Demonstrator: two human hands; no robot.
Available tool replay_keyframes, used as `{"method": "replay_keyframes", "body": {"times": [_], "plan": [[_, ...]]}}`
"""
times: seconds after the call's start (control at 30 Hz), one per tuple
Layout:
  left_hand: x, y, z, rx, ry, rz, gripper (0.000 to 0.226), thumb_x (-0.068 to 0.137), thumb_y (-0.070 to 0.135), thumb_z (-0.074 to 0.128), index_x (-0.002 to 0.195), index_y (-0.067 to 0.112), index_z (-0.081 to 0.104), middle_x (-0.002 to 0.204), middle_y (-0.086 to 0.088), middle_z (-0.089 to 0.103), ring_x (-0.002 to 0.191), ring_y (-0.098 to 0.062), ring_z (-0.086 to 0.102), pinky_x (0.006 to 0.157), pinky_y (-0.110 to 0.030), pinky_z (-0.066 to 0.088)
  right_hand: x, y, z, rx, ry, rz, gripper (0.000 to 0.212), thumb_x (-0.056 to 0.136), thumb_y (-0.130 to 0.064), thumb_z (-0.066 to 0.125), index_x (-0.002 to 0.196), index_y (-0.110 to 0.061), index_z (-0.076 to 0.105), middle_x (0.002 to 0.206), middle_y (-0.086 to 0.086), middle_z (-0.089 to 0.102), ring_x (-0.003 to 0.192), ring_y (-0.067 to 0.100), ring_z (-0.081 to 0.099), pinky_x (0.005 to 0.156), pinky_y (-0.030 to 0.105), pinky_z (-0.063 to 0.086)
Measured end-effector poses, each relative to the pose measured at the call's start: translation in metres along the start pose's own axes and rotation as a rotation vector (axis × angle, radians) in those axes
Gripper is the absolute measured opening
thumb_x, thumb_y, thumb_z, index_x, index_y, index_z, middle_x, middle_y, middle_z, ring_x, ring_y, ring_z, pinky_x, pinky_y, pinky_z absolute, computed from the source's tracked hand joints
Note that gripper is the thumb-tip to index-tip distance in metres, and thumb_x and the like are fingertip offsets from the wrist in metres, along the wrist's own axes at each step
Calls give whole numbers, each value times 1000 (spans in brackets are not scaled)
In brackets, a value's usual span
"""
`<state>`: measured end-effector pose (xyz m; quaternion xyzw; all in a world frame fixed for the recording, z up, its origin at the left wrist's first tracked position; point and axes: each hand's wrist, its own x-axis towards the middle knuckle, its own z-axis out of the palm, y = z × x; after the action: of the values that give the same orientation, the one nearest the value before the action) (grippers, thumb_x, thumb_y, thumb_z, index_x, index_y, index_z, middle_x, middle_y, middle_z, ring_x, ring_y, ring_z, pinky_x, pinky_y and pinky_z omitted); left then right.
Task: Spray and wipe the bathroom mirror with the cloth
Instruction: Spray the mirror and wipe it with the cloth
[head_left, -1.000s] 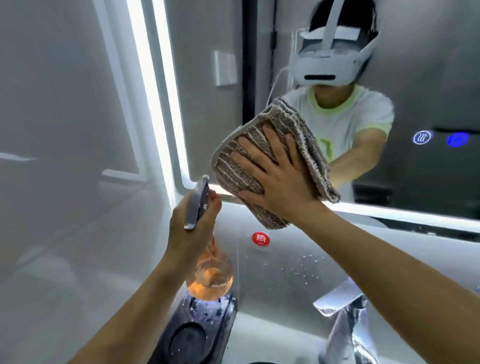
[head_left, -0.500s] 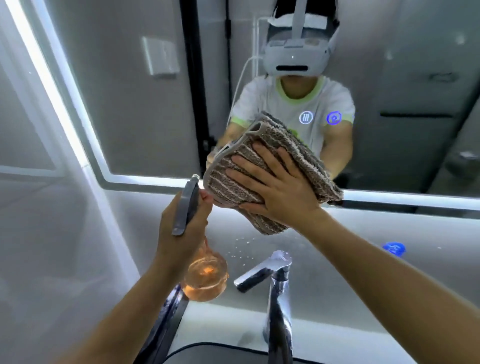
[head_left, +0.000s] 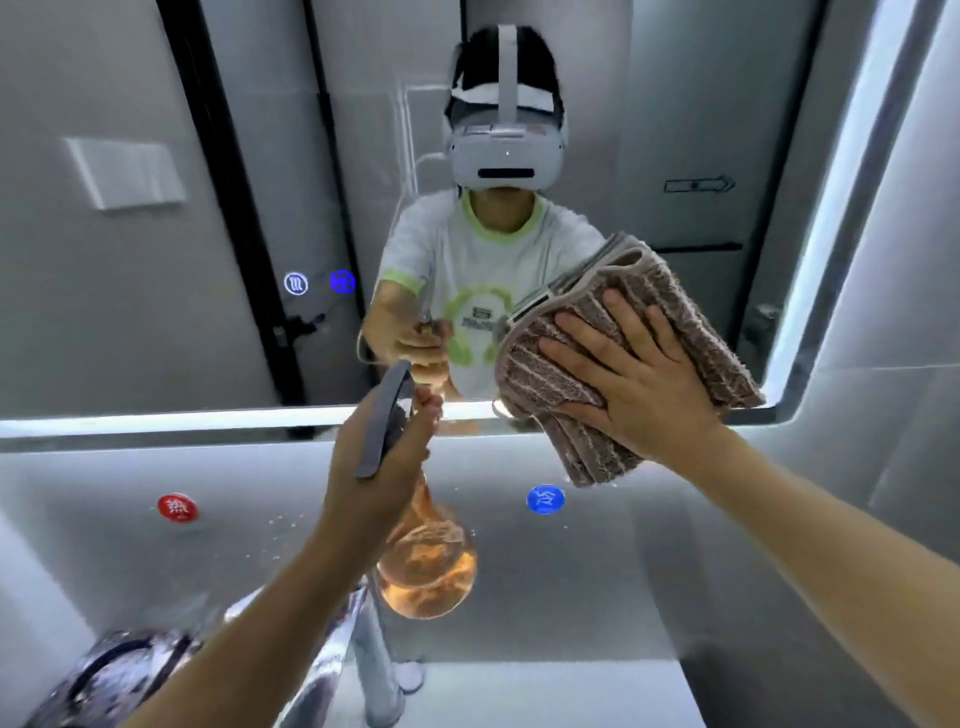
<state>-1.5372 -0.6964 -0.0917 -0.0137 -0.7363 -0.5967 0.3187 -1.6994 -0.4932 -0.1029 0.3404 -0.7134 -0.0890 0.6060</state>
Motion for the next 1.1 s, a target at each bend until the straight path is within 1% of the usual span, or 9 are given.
{"method": "replay_keyframes", "body": {"times": [0.1, 0.23, 0.47, 0.57, 0.67, 0.8, 0.93, 1.03, 1.1], "plan": [[3, 9, 21, -32, -61, 36, 25, 74, 33, 59, 89, 52, 63, 85, -6, 57, 80, -16, 52, 69, -35, 46, -15, 24, -4, 10, -32, 39, 57, 92, -59, 27, 145, -37, 18, 145, -7, 29, 144, 22, -5, 114, 42, 3], [9, 23, 40, -70, -148, 91, 18, 83, 15, 57, 88, 31, 65, 65, 16, 61, 63, 1, 54, 59, -14, 46, -16, 30, -6, 17, -33, 76, 56, 91, -63, 24, 142, -40, 24, 144, -9, 30, 144, 23, -4, 113, 44, 4], [32, 40, 40, -14, -118, 150, 34, 71, 28, 57, 101, 45, 56, 77, 31, 68, 75, 11, 60, 71, -14, 47, 11, 70, -22, 38, -82, 125, 58, 89, -65, 23, 140, -39, 26, 146, -10, 26, 143, 21, -6, 114, 45, 2], [45, 59, 46, -83, -150, 207, 29, 78, 13, 63, 100, 34, 61, 80, 21, 71, 78, 7, 62, 70, -10, 47, 37, 89, -31, 63, -117, 201, 61, 87, -68, 19, 141, -39, 23, 148, -9, 22, 143, 20, -10, 114, 45, -2], [63, 75, 53, -163, -144, 195, 27, 84, 2, 57, 103, 20, 65, 84, 5, 72, 83, -6, 63, 74, -21, 51, 68, 101, -39, 83, -139, 247, 64, 86, -69, 14, 143, -39, 16, 151, -9, 15, 142, 19, -16, 114, 42, -10], [83, 100, 58, -182, -156, 245, 17, 79, 18, 64, 95, 18, 68, 86, -15, 70, 78, -19, 59, 71, -37, 48, 111, 107, -47, 84, -127, 282, 66, 86, -70, 8, 144, -39, 10, 152, -10, 9, 140, 16, -21, 113, 41, -12], [97, 119, 56, -162, -124, 260, 14, 77, 17, 63, 86, 27, 69, 78, -2, 69, 77, -21, 62, 73, -40, 50, 138, 108, -53, 82, -123, 292, 68, 85, -71, 10, 144, -38, 8, 152, -11, 5, 140, 15, -21, 112, 39, -14], [105, 127, 48, -172, -69, 251, 20, 65, 30, 63, 83, 23, 70, 87, -25, 69, 82, -38, 64, 81, -57, 51, 160, 113, -60, 66, -126, 284, 72, 81, -74, 9, 143, -39, -4, 152, -11, -7, 140, 18, -17, 108, 37, -21], [107, 126, 40, -171, -52, 245, 24, 67, 27, 62, 86, 13, 68, 92, -30, 67, 86, -47, 62, 83, -59, 49, 185, 113, -65, 93, -130, 320, 73, 82, -73, 13, 142, -41, -10, 154, -9, -14, 139, 21, -23, 104, 35, -28]]}}
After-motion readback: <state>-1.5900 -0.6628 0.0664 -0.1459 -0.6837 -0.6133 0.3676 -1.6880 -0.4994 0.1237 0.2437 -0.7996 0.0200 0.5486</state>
